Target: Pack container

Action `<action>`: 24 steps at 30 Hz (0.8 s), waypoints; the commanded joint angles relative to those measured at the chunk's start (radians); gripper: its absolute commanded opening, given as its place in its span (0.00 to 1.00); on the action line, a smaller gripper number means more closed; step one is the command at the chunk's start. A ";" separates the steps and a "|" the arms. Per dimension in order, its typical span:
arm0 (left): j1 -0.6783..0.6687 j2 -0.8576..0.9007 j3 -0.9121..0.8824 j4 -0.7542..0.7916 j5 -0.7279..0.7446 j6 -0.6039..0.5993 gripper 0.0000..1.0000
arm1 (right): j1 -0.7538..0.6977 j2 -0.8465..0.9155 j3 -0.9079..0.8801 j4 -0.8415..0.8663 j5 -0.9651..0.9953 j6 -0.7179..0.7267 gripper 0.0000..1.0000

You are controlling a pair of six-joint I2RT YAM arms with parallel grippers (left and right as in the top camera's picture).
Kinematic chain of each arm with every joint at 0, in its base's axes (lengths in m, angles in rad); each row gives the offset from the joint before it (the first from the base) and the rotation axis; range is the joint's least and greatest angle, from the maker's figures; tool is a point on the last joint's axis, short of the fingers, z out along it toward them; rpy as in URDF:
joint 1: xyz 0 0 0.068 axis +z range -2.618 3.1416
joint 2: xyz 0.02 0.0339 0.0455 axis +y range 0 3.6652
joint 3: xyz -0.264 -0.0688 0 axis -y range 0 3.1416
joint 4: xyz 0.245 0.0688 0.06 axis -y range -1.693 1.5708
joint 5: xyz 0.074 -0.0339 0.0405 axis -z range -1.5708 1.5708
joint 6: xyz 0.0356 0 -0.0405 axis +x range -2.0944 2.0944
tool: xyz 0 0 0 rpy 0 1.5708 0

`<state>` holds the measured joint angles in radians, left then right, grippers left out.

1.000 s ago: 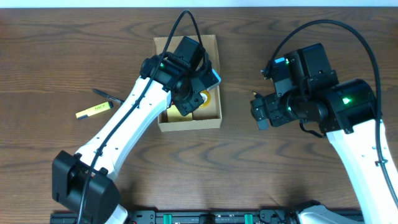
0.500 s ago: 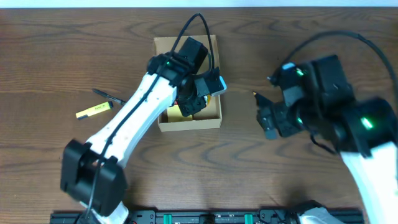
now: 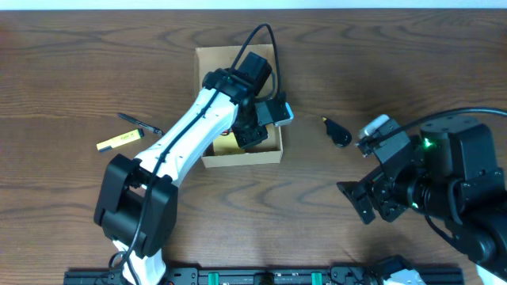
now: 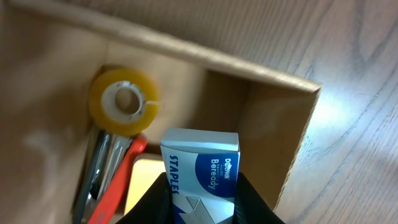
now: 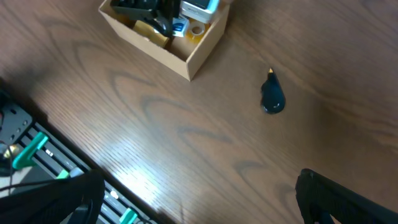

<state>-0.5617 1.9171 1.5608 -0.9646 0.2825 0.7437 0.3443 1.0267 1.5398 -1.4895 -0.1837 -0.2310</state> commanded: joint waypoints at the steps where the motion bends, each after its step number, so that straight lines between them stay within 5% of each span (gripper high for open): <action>1: -0.023 0.044 0.011 0.000 0.024 0.043 0.06 | 0.008 -0.003 -0.001 -0.003 -0.007 -0.034 0.99; 24: -0.041 0.092 0.011 0.060 -0.002 0.073 0.06 | 0.008 -0.004 -0.001 -0.007 -0.015 -0.029 0.99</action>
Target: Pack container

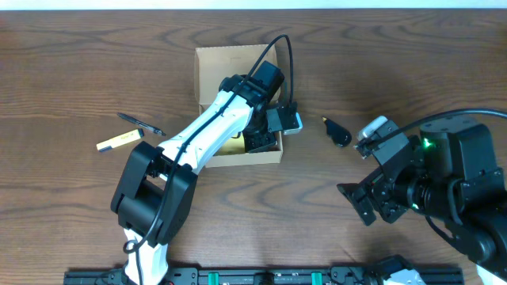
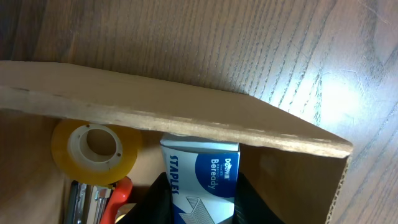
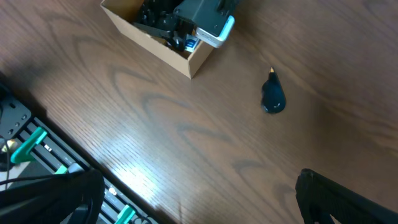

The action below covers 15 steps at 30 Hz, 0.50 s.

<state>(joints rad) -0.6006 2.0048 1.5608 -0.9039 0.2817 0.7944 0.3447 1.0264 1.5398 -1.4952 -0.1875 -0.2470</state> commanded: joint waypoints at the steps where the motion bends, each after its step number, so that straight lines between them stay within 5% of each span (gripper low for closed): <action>1: -0.002 0.004 0.011 0.000 -0.001 0.023 0.06 | 0.008 -0.003 -0.001 -0.002 -0.011 -0.013 0.99; 15: -0.002 0.006 0.011 0.056 0.000 0.040 0.06 | 0.008 -0.003 -0.001 -0.002 -0.011 -0.013 0.99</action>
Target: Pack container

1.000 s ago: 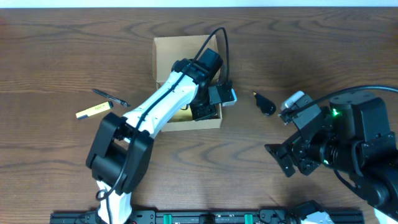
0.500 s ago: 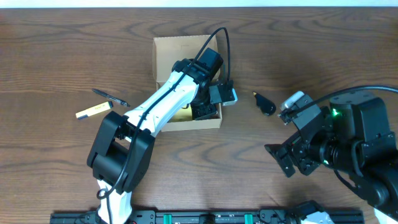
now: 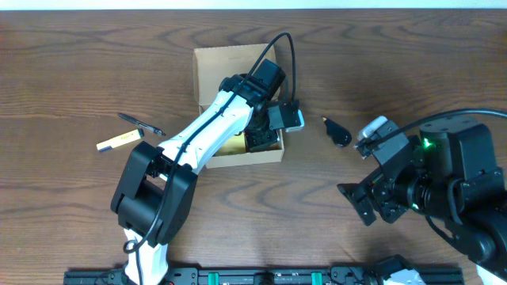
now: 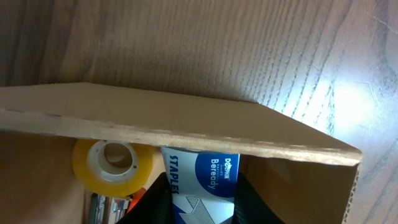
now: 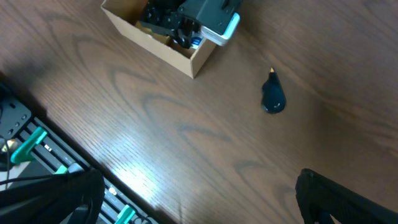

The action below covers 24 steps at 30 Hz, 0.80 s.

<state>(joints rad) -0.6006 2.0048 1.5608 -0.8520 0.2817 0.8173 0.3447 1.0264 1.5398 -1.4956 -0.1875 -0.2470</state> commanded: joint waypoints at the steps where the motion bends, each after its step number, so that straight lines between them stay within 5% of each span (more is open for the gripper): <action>1: -0.002 0.011 0.011 0.008 0.000 0.017 0.07 | 0.008 -0.003 -0.001 -0.001 -0.011 -0.013 0.99; 24: -0.002 0.049 0.011 0.023 0.000 0.017 0.11 | 0.008 -0.003 -0.001 -0.001 -0.011 -0.013 0.99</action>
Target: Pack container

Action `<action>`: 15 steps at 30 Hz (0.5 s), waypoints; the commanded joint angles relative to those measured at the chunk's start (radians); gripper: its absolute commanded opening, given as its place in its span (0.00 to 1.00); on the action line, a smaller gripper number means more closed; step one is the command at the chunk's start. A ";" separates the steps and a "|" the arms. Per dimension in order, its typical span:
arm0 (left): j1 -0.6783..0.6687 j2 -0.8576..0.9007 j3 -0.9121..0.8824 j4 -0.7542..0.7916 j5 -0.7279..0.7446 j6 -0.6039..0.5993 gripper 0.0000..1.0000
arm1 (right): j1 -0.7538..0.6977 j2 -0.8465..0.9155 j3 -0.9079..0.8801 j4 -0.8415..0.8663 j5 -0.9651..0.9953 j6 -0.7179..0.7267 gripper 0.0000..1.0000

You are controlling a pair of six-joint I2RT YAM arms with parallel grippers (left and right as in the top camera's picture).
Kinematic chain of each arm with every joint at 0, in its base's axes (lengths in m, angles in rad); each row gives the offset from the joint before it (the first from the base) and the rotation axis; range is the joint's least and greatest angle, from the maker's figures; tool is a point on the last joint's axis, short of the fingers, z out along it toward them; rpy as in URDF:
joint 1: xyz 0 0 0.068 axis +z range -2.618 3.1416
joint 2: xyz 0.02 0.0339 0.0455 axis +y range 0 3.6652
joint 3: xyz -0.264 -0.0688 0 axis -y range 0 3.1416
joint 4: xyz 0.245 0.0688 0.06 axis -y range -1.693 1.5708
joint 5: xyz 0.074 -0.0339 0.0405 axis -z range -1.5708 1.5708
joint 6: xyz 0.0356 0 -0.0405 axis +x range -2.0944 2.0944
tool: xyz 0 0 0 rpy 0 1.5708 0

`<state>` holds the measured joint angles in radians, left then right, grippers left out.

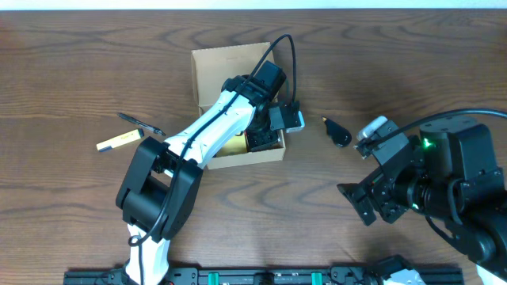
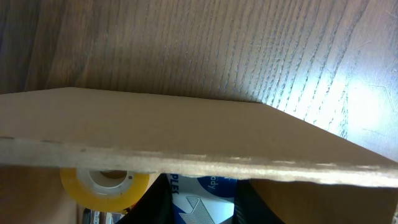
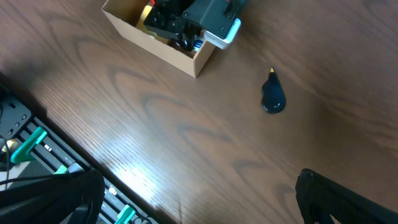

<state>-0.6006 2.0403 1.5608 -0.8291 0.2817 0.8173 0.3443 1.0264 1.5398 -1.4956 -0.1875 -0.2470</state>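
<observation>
The open cardboard box [image 1: 230, 55] sits at the table's upper middle. My left gripper [image 1: 260, 141] reaches down into its right front corner, shut on a blue-and-white staple box [image 2: 202, 198]. In the left wrist view the cardboard wall [image 2: 186, 130] hides most of the staple box. A yellow tape roll [image 2: 102, 183] lies inside beside it. My right gripper [image 3: 199, 205] hangs open over bare table at the right, holding nothing.
A small black item with a yellow tip [image 1: 339, 133] lies between the box and the right arm, also in the right wrist view [image 3: 272, 98]. A black pen [image 1: 139, 123] and a yellow marker [image 1: 119, 141] lie left of the box.
The left gripper holds the staple box lower in the cardboard box, so the wall covers more of it. The cardboard box has shifted slightly left. The right arm has not moved.
The left gripper first held the staple box over the box interior, above the tape roll and a stapler. Then it was at the right wall, partly behind the rim. It sat lower at each later moment, still gripped. The right gripper stayed open and still.
</observation>
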 commanded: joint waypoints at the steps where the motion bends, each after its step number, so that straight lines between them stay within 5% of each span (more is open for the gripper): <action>1: -0.002 0.013 0.011 0.000 0.000 0.017 0.15 | 0.008 -0.003 -0.001 -0.001 -0.011 -0.013 0.99; 3: -0.002 0.013 0.011 0.000 0.000 0.017 0.30 | 0.008 -0.003 -0.001 -0.001 -0.011 -0.013 0.99; 8: -0.002 0.013 0.011 0.000 0.000 0.016 0.43 | 0.008 -0.003 -0.001 -0.001 -0.011 -0.013 0.99; 15: -0.002 0.013 0.011 0.000 0.000 0.016 0.48 | 0.008 -0.003 -0.001 -0.001 -0.011 -0.013 0.99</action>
<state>-0.6006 2.0403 1.5608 -0.8288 0.2817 0.8246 0.3447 1.0264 1.5398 -1.4956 -0.1875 -0.2470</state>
